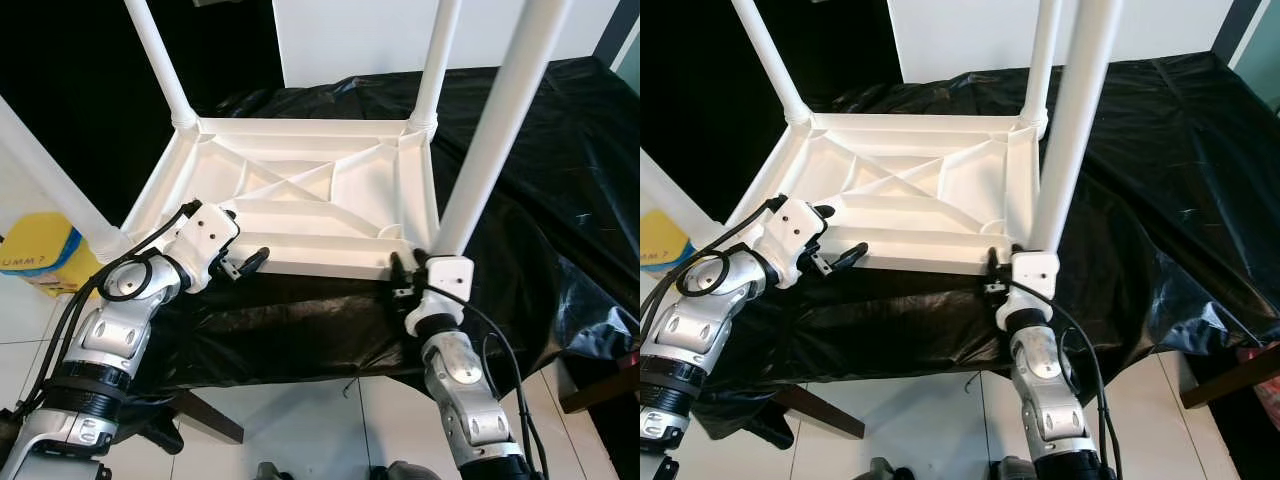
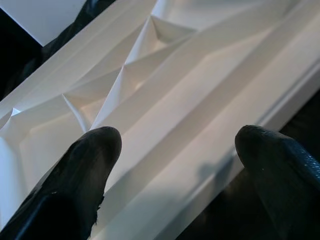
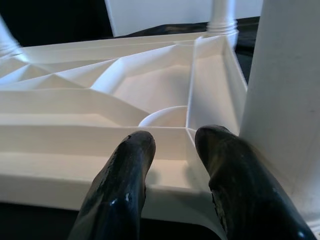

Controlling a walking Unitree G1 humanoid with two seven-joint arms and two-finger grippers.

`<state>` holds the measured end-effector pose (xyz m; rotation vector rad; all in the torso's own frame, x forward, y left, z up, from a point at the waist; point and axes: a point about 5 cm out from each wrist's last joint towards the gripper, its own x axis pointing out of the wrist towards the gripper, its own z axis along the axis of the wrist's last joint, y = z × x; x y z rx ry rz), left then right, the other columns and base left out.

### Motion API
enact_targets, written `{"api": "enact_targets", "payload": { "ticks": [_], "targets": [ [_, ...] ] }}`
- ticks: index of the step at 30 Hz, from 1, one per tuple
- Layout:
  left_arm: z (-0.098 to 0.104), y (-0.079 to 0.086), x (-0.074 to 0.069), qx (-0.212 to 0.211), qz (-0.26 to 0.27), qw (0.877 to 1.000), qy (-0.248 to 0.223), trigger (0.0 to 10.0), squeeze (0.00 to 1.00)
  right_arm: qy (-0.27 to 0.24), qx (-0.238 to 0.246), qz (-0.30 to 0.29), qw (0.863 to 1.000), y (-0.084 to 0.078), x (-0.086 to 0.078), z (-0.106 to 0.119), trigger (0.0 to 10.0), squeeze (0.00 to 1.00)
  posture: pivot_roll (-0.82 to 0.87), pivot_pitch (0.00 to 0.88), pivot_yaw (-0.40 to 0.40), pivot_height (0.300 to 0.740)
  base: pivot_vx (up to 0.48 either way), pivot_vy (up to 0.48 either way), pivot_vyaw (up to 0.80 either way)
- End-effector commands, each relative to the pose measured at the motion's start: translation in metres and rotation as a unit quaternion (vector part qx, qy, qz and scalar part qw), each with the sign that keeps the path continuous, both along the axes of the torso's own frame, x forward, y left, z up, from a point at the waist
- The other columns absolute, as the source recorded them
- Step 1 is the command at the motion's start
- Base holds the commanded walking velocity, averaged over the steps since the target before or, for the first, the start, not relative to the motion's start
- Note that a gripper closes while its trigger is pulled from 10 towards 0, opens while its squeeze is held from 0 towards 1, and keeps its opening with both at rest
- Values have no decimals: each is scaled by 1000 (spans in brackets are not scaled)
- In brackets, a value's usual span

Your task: Building children table

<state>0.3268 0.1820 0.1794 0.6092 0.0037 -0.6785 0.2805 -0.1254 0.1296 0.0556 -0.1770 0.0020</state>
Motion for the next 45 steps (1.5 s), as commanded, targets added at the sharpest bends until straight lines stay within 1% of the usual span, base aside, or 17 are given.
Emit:
{"api": "enact_targets", "payload": {
  "ticks": [1, 2, 9, 14, 19, 20, 22, 24, 27, 29, 32, 36, 39, 40, 42, 43, 45],
  "targets": [
    [-10, 1, -4, 33, -29, 999, 27, 10000, 0, 19, 2, -49, 999, -20, 0, -10, 10000, 0, -49, 100, 81, 740, 0, 0, 0],
    [-10, 1, -4, 33, -29, 999, 27, 10000, 0, 19, 2, -49, 999, -20, 0, -10, 10000, 0, -49, 100, 81, 740, 0, 0, 0],
    [-15, -5, -6, 32, -47, 998, 37, 10000, 0, 13, -28, -102, 994, -58, 10, -9, 10000, 0, -58, 109, 84, 740, 0, 0, 0],
    [-25, -19, -15, 24, -74, 996, 54, 10000, 0, 14, -45, -128, 991, -81, 12, -8, 10000, 0, -54, 132, 76, 740, 0, 0, 0],
    [-38, -28, -29, 15, -84, 994, 75, 10000, 0, 12, -51, -122, 991, -84, 12, -6, 10000, 0, -41, 164, 64, 740, 0, 0, 0],
    [-40, -29, -32, 10, -84, 993, 80, 10000, 0, 12, -52, -117, 992, -84, 12, -6, 10000, 0, -41, 164, 64, 740, 0, 0, 0],
    [-35, -29, -40, -37, -91, 990, 98, 10000, 0, 11, -55, -98, 994, -78, 13, -6, 10000, 0, -25, 174, 49, 740, 0, 0, 0],
    [-33, -29, -43, -48, -94, 989, 102, 10000, 0, 11, -55, -94, 994, -77, 13, -5, 10000, 0, -25, 174, 49, 740, 0, 0, 0],
    [-26, -26, -58, -98, -97, 983, 125, 10000, 0, 5, -63, -57, 996, -66, 18, -3, 10000, 0, -5, 194, 20, 740, 0, 0, 0],
    [-24, -23, -62, -109, -94, 981, 128, 10000, 0, 3, -67, -42, 997, -63, 20, -2, 10000, 0, -5, 194, 20, 740, 0, 0, 0],
    [-23, -9, -67, -113, -42, 985, 123, 10000, 0, 14, -74, 36, 997, -44, 26, -2, 10000, 0, 2, 212, -16, 740, 0, 0, 0],
    [-22, -4, -67, -114, -24, 986, 116, 10000, 0, 18, -73, 57, 996, -39, 27, -2, 10000, 0, 2, 213, -20, 740, 0, 0, 0],
    [-7, 5, -66, -162, 32, 984, 63, 10000, 0, 16, -78, 104, 991, -24, 33, 2, 10000, 0, 0, 228, -58, 740, 0, 0, 0],
    [-7, 5, -66, -162, 32, 984, 63, 10000, 0, 16, -78, 104, 991, -24, 33, 2, 10000, 0, 0, 228, -58, 740, 0, 0, 0],
    [9, 10, -69, -233, 87, 968, 10, 10000, 0, 9, -89, 140, 986, -14, 37, 8, 10000, 0, 5, 235, -84, 740, 0, 0, 0],
    [15, 12, -72, -254, 111, 961, -15, 10000, 0, 7, -95, 152, 984, -11, 39, 10, 10000, 0, 8, 237, -94, 740, 0, 0, 0],
    [18, 14, -75, -266, 127, 955, -28, 10000, 0, 6, -99, 160, 982, -10, 40, 11, 10000, 0, 9, 238, -97, 740, 0, 0, 0]
  ]
}}
